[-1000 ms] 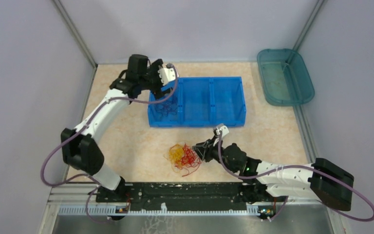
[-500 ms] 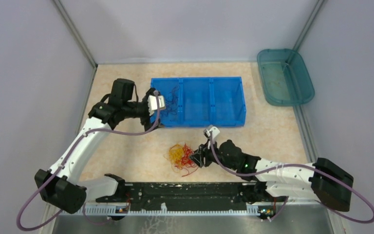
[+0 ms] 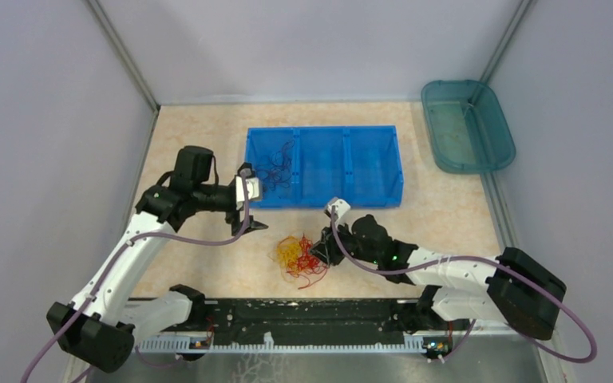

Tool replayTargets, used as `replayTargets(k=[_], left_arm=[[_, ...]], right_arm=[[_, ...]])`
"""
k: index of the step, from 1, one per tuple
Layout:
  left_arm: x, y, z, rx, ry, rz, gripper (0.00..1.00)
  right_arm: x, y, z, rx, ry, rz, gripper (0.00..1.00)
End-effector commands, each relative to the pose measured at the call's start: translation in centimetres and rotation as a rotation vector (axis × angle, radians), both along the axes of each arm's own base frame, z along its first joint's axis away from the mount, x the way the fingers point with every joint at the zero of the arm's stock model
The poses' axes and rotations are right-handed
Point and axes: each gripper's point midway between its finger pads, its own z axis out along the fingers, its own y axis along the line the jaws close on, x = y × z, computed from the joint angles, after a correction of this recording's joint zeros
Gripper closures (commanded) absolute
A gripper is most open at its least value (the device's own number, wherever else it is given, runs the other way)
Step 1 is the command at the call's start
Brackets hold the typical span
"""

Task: Untangle the cables

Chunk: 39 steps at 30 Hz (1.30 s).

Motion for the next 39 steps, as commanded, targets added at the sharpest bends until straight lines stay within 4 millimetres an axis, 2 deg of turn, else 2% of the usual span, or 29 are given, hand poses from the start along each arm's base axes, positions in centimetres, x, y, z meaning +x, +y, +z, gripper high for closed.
replayTargets(k=[1,4,7,15,20,27,32,39], left_arm=[[-2.0,-0.3,-0.8,-0.028,0.047,-0.063,0.00],[-2.6,-0.6,-1.1,-0.065,0.091,-0.044,0.01],[-3.4,-1.1,-0.7,-0.126,0.115,-0.055,0.03],[-5.9,-3.3,1.7,-0.240,0.206,-0.145,0.09],[-7.6,-4.6,2.3,-0.251,0.192,-0.207,0.10],[-8.2,-5.4,1.6,-0.259,0.209,-0.202,0.10],[-8.3,-6.1,2.6,-0.302,0.184,-0.199,0.11],[-9.7,-7.2,4.8,-0.337,0.168,-0.252,0.11]], right_arm=[[-0.1,2.2,3.7,0.086,-0.059,0.107,0.84],[0.5,2.2,5.6,0.123,-0.100,0.082,1.00],[0.8,2.4,8.9,0.200,-0.159,0.075,1.00],[-0.9,4.1,16.7,0.422,-0.205,0.186,1.00],[-1.7,4.4,20.2,0.543,-0.213,0.228,1.00],[-2.5,4.0,25.2,0.680,-0.258,0.253,1.00],[-3.4,3.6,27.9,0.754,-0.277,0.284,1.00],[-3.3,3.5,28.6,0.774,-0.274,0.279,1.00]])
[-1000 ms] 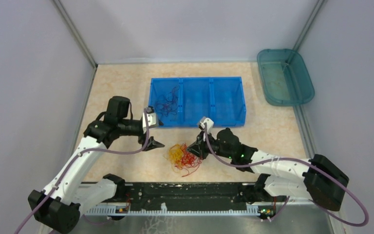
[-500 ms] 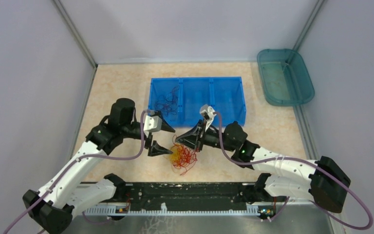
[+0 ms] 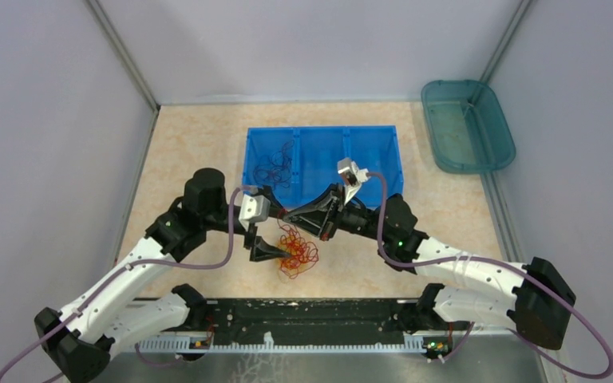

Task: Untangle the cables

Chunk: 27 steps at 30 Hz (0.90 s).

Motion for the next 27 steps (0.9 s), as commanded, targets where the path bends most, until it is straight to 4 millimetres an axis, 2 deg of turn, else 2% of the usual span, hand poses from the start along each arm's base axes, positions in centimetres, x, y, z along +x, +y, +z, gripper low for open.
replayTargets(k=[1,6,9,13,17,21,22,24,25,27], left_arm=[[-0.8,-0.9,2.7,-0.058,-0.026,-0.028,0.11],[-0.7,-1.2,3.2,-0.063,-0.038,-0.029,0.21],[-1.0,-1.2,3.7,-0.068,-0.037,-0.043,0.32],[-1.2,-1.1,4.0,-0.068,-0.020,-0.050,0.51],[-1.1,-1.0,3.3,-0.046,-0.024,-0.038,0.72],[-1.1,-0.9,2.7,-0.032,-0.016,-0.037,0.74],[-1.0,-0.9,2.6,-0.030,-0.016,-0.035,0.79],[-0.7,-1.0,2.8,-0.030,-0.026,-0.021,0.98],[-0.6,-1.0,3.1,-0.034,-0.034,-0.018,0.99],[-0.5,-1.1,4.0,-0.046,-0.043,-0.016,1.00]], right_arm=[[-0.6,-0.9,5.4,0.136,-0.073,0.011,1.00],[-0.4,-0.9,5.3,0.133,-0.072,0.000,1.00],[-0.3,-1.2,5.1,0.130,-0.075,-0.018,1.00],[0.0,-1.5,4.9,0.121,-0.080,-0.042,1.00],[0.0,-1.7,5.3,0.136,-0.086,-0.053,1.00],[-0.1,-1.7,5.6,0.153,-0.085,-0.046,1.00],[-0.1,-1.7,5.7,0.157,-0.085,-0.045,1.00],[-0.1,-1.7,5.7,0.159,-0.082,-0.045,1.00],[0.0,-1.7,5.6,0.156,-0.078,-0.048,0.97],[0.2,-2.0,5.1,0.153,-0.069,-0.066,0.57]])
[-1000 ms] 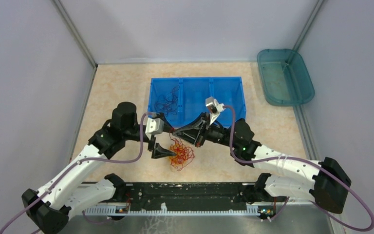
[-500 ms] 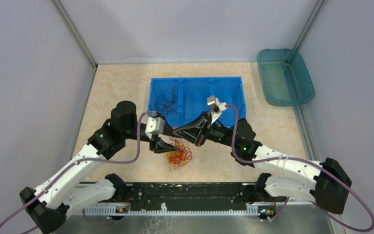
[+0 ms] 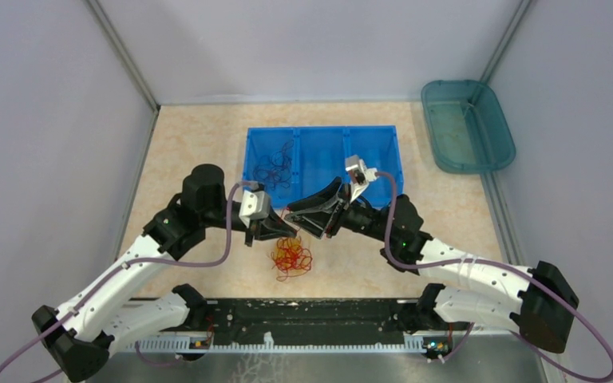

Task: Untangle the cables

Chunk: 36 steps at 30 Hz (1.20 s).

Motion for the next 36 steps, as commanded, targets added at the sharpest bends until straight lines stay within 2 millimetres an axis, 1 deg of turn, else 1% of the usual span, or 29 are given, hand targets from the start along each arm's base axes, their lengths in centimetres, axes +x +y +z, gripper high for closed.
replayTargets(k=[1,2,3,4,5,7,10,12,14,17,18,19,21,23,25,29,32,34,35,36], left_arm=[[0.0,-0.3,2.4,-0.031,-0.028,-0.006,1.00],[0.0,-0.4,3.0,-0.040,-0.023,-0.009,1.00],[0.0,-0.5,3.6,-0.048,-0.018,-0.008,1.00],[0.0,-0.6,4.4,-0.060,-0.017,-0.008,1.00],[0.0,-0.6,5.1,-0.072,-0.019,-0.007,1.00],[-0.1,-0.7,6.3,-0.090,-0.014,-0.008,1.00],[-0.4,-0.8,7.7,-0.108,0.004,-0.018,1.00],[-0.6,-0.8,8.3,-0.116,0.023,-0.021,1.00],[-0.6,-0.9,8.8,-0.123,0.038,-0.025,1.00],[-0.6,-1.1,9.5,-0.131,0.055,-0.025,1.00],[-0.5,-1.2,9.8,-0.132,0.058,-0.028,1.00],[-0.5,-1.3,10.1,-0.136,0.057,-0.030,1.00],[-0.5,-1.3,10.7,-0.143,0.055,-0.029,1.00],[-0.5,-1.3,11.2,-0.148,0.054,-0.031,1.00],[-0.6,-1.3,11.7,-0.152,0.048,-0.036,1.00],[-0.7,-1.4,13.0,-0.165,0.034,-0.049,1.00],[-0.9,-1.3,14.6,-0.188,0.010,-0.058,1.00],[-1.0,-1.3,15.8,-0.205,-0.005,-0.067,1.00],[-1.0,-1.3,16.7,-0.218,-0.021,-0.069,1.00],[-1.0,-1.3,17.1,-0.224,-0.028,-0.070,1.00]], right_arm=[[0.0,-1.6,3.2,0.106,-0.060,-0.048,0.46],[0.0,-1.9,2.6,0.097,-0.059,-0.058,0.35],[-0.1,-2.2,1.9,0.083,-0.057,-0.068,0.28],[-0.2,-2.6,1.2,0.071,-0.060,-0.080,0.21],[-0.2,-3.0,0.3,0.052,-0.065,-0.093,0.16],[0.0,-3.9,-1.7,0.013,-0.067,-0.139,0.13],[0.3,-5.4,-3.6,-0.017,-0.076,-0.209,0.12],[0.5,-5.7,-4.2,-0.031,-0.091,-0.232,0.11],[0.6,-5.2,-3.9,-0.038,-0.130,-0.223,0.11],[1.3,-3.6,-2.5,-0.052,-0.181,-0.211,0.12],[1.7,-3.0,-1.4,-0.036,-0.201,-0.210,0.13],[1.9,-2.4,-0.7,-0.027,-0.217,-0.203,0.14],[2.4,-0.7,-0.7,-0.034,-0.224,-0.169,0.18],[2.5,0.7,-0.7,-0.033,-0.224,-0.126,0.23],[2.8,1.9,-1.1,-0.026,-0.206,-0.102,0.28],[3.5,3.2,-2.6,-0.027,-0.159,-0.094,0.38],[4.0,3.5,-4.5,-0.055,-0.126,-0.112,0.43],[4.2,3.5,-6.2,-0.080,-0.100,-0.123,0.46],[4.3,3.4,-7.1,-0.089,-0.082,-0.127,0.47],[4.3,3.3,-7.7,-0.095,-0.071,-0.129,0.48]])
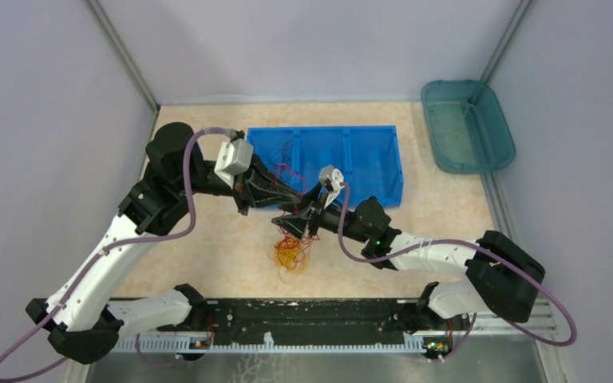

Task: Untangle the cables

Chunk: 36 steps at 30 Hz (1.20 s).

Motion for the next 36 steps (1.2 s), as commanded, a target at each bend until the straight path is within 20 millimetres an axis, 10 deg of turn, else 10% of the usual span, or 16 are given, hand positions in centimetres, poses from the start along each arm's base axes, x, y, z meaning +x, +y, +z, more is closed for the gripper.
replayTargets(k=[1,21,28,36], left_arm=[[-1.0,0.2,3.8,-0.064,-0.061,-0.034,1.00],[0.3,0.8,13.4,-0.227,-0.346,0.070,1.00],[1.2,0.3,12.3,-0.206,-0.333,0.085,1.00],[6.2,-2.0,4.8,-0.089,-0.306,0.185,1.00]], right_arm=[[-0.2,-0.5,-0.2,0.066,0.003,-0.015,0.50],[-2.3,-1.5,-9.7,-0.023,0.203,-0.050,0.55],[-1.3,-3.7,-9.2,-0.030,0.189,-0.156,0.46],[4.1,-11.5,-8.1,-0.116,0.205,-0.641,0.34]])
